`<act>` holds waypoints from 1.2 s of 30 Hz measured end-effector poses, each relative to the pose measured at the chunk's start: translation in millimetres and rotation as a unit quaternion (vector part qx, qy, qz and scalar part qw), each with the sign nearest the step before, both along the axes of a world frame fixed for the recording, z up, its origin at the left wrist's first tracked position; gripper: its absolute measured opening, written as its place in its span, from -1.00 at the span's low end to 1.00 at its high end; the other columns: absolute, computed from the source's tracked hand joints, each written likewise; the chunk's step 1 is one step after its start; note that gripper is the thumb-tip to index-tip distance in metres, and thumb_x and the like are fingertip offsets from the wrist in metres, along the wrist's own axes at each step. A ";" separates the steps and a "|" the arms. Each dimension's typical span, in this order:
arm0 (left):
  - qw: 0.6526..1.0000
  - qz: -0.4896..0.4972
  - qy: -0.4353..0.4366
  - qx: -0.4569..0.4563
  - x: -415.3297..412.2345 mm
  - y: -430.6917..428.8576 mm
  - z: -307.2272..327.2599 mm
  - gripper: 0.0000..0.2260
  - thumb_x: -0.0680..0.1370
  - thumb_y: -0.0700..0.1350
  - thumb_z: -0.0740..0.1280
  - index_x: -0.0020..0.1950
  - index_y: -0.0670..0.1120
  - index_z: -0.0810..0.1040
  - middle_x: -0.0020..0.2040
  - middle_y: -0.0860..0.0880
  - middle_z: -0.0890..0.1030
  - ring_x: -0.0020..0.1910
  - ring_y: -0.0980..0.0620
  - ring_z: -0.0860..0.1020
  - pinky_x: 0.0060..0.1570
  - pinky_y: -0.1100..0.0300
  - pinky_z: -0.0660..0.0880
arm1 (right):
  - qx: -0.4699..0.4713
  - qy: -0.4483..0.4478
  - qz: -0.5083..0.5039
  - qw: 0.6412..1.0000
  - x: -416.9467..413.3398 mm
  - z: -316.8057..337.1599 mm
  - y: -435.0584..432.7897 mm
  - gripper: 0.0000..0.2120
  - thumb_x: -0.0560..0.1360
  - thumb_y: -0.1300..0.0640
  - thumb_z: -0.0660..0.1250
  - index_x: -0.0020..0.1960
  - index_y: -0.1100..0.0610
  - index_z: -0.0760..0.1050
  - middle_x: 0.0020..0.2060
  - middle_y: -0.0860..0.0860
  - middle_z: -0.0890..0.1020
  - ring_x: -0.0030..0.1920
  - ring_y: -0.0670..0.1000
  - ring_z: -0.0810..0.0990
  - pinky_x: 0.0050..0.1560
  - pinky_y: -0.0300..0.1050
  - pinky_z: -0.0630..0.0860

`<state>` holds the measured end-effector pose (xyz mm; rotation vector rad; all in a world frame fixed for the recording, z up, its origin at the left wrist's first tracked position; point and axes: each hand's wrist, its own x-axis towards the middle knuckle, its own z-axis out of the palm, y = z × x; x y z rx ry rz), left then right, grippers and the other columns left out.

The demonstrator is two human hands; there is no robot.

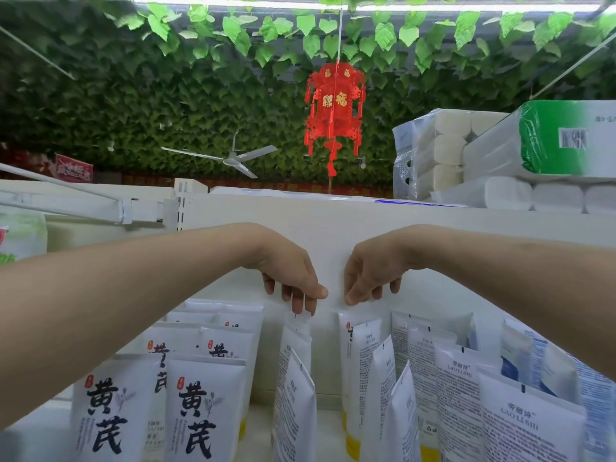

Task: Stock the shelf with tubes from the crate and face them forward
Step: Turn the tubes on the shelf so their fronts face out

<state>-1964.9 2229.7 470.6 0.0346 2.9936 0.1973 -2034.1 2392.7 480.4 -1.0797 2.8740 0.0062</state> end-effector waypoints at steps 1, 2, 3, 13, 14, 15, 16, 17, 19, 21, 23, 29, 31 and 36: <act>1.000 0.000 -0.002 0.008 -0.2 -1.0 0.4 -0.68 0.61 0.17 0.19 0.04 0.05 0.67 -0.03 0.10 0.67 -0.08 0.10 0.49 -0.11 0.24 0.45 | 0.006 0.014 -0.007 1.000 -0.5 -0.7 -0.5 -0.77 0.48 -0.04 0.45 0.06 0.06 0.64 -0.21 -0.08 0.63 -0.20 -0.08 0.57 -0.18 -0.19 0.55; 1.000 -0.001 -0.004 0.013 -0.3 -1.8 0.6 -0.69 0.61 0.17 0.21 0.03 0.05 0.68 -0.02 0.10 0.68 -0.08 0.11 0.49 -0.11 0.24 0.45 | 0.012 0.026 -0.013 1.000 -0.9 -1.5 -1.1 -0.75 0.46 -0.04 0.47 0.07 0.06 0.65 -0.26 -0.09 0.61 -0.21 -0.08 0.55 -0.18 -0.19 0.54; 1.000 -0.001 -0.007 0.015 -0.4 -2.3 0.8 -0.69 0.60 0.18 0.21 0.02 0.06 0.68 -0.01 0.10 0.68 -0.08 0.11 0.50 -0.11 0.24 0.45 | 0.016 0.034 -0.018 0.999 -1.4 -2.2 -1.6 -0.74 0.45 -0.04 0.48 0.07 0.06 0.66 -0.27 -0.10 0.60 -0.22 -0.08 0.54 -0.19 -0.20 0.53; 0.986 0.099 0.128 -0.041 -17.3 1.7 -0.3 -0.66 0.50 0.17 0.39 -0.07 -0.10 0.72 -0.31 0.06 0.61 -0.34 0.04 0.40 -0.38 0.25 0.33 | 0.031 0.081 -0.035 0.996 4.6 -5.1 -4.6 -0.66 0.36 -0.06 0.56 0.08 0.05 0.68 -0.12 -0.05 0.65 -0.15 -0.03 0.53 -0.11 -0.14 0.51; 0.985 0.114 0.116 -0.054 -18.6 4.1 -1.4 -0.65 0.49 0.18 0.40 -0.09 -0.11 0.72 -0.34 0.06 0.58 -0.36 0.04 0.37 -0.39 0.25 0.33 | 0.034 0.084 -0.040 0.995 5.0 -6.1 -5.6 -0.64 0.36 -0.05 0.56 0.10 0.06 0.67 -0.04 -0.04 0.66 -0.08 -0.01 0.55 -0.05 -0.11 0.53; 0.986 0.125 0.097 -0.060 -19.7 6.4 -2.7 -0.65 0.48 0.19 0.41 -0.11 -0.10 0.73 -0.34 0.06 0.56 -0.37 0.03 0.34 -0.39 0.25 0.32 | 0.036 0.085 -0.044 0.995 5.2 -7.4 -6.7 -0.63 0.36 -0.05 0.56 0.12 0.07 0.66 0.02 -0.02 0.67 -0.01 0.02 0.57 0.00 -0.09 0.54; 0.986 0.134 0.078 -0.062 -20.7 9.0 -4.1 -0.66 0.47 0.19 0.42 -0.13 -0.09 0.72 -0.34 0.05 0.54 -0.38 0.02 0.32 -0.39 0.25 0.31 | 0.040 0.086 -0.046 0.994 5.6 -9.0 -8.0 -0.61 0.37 -0.04 0.56 0.13 0.09 0.65 0.06 -0.01 0.67 0.05 0.04 0.58 0.05 -0.06 0.56; 0.986 0.140 0.062 -0.063 -21.6 11.3 -5.4 -0.69 0.46 0.17 0.44 -0.16 -0.07 0.71 -0.33 0.05 0.52 -0.39 0.02 0.30 -0.40 0.25 0.29 | 0.045 0.087 -0.048 0.994 6.3 -10.5 -9.2 -0.59 0.37 -0.03 0.56 0.15 0.11 0.65 0.08 0.00 0.66 0.10 0.05 0.59 0.10 -0.04 0.56; 0.986 0.145 0.045 -0.072 -24.1 15.1 -8.5 -0.77 0.46 0.11 0.47 -0.20 -0.05 0.67 -0.33 0.04 0.51 -0.39 0.02 0.28 -0.41 0.26 0.27 | 0.059 0.091 -0.051 0.993 6.9 -13.2 -11.7 -0.56 0.37 -0.01 0.56 0.18 0.15 0.63 0.11 0.02 0.66 0.16 0.08 0.58 0.16 0.01 0.56; 0.984 0.145 0.047 -0.092 -25.5 17.5 -10.3 -0.79 0.46 0.04 0.48 -0.25 -0.06 0.61 -0.31 0.02 0.50 -0.38 0.01 0.31 -0.41 0.26 0.29 | 0.071 0.097 -0.052 0.991 6.7 -14.1 -13.9 -0.54 0.36 0.00 0.57 0.19 0.17 0.62 0.13 0.04 0.66 0.18 0.11 0.59 0.20 0.03 0.55; 0.981 0.140 0.066 -0.112 -26.1 17.9 -10.4 -0.76 0.45 -0.03 0.51 -0.29 -0.11 0.54 -0.30 -0.03 0.48 -0.37 -0.03 0.35 -0.44 0.26 0.31 | 0.081 0.106 -0.050 0.990 7.9 -14.3 -16.0 -0.53 0.35 0.01 0.57 0.19 0.18 0.62 0.14 0.07 0.66 0.17 0.14 0.59 0.23 0.05 0.54; 0.968 0.079 0.138 -0.192 -21.4 22.2 -14.2 -0.83 0.43 -0.06 0.51 -0.06 -0.10 0.63 -0.17 0.00 0.59 -0.13 -0.01 0.50 -0.36 0.28 0.38 | 0.084 0.194 -0.016 0.977 21.1 -19.9 -21.3 -0.58 0.39 -0.01 0.55 0.17 0.16 0.62 0.08 0.06 0.67 0.12 0.09 0.60 0.13 -0.11 0.52; 0.963 0.066 0.155 -0.212 -20.1 23.7 -16.3 -0.84 0.45 -0.05 0.49 -0.05 -0.08 0.62 -0.20 0.03 0.56 -0.12 0.01 0.49 -0.41 0.34 0.31 | 0.088 0.208 -0.011 0.974 23.2 -21.6 -23.6 -0.58 0.39 -0.02 0.54 0.17 0.16 0.62 0.08 0.06 0.67 0.11 0.09 0.61 0.10 -0.12 0.52; 0.953 0.060 0.178 -0.239 -18.1 21.1 -18.7 -0.74 0.45 -0.03 0.47 0.08 -0.11 0.68 0.00 -0.03 0.66 -0.09 0.03 0.52 -0.44 0.36 0.29 | 0.093 0.226 -0.007 0.970 22.5 -23.3 -26.2 -0.58 0.40 -0.03 0.53 0.17 0.16 0.62 0.08 0.06 0.66 0.10 0.09 0.61 0.09 -0.12 0.50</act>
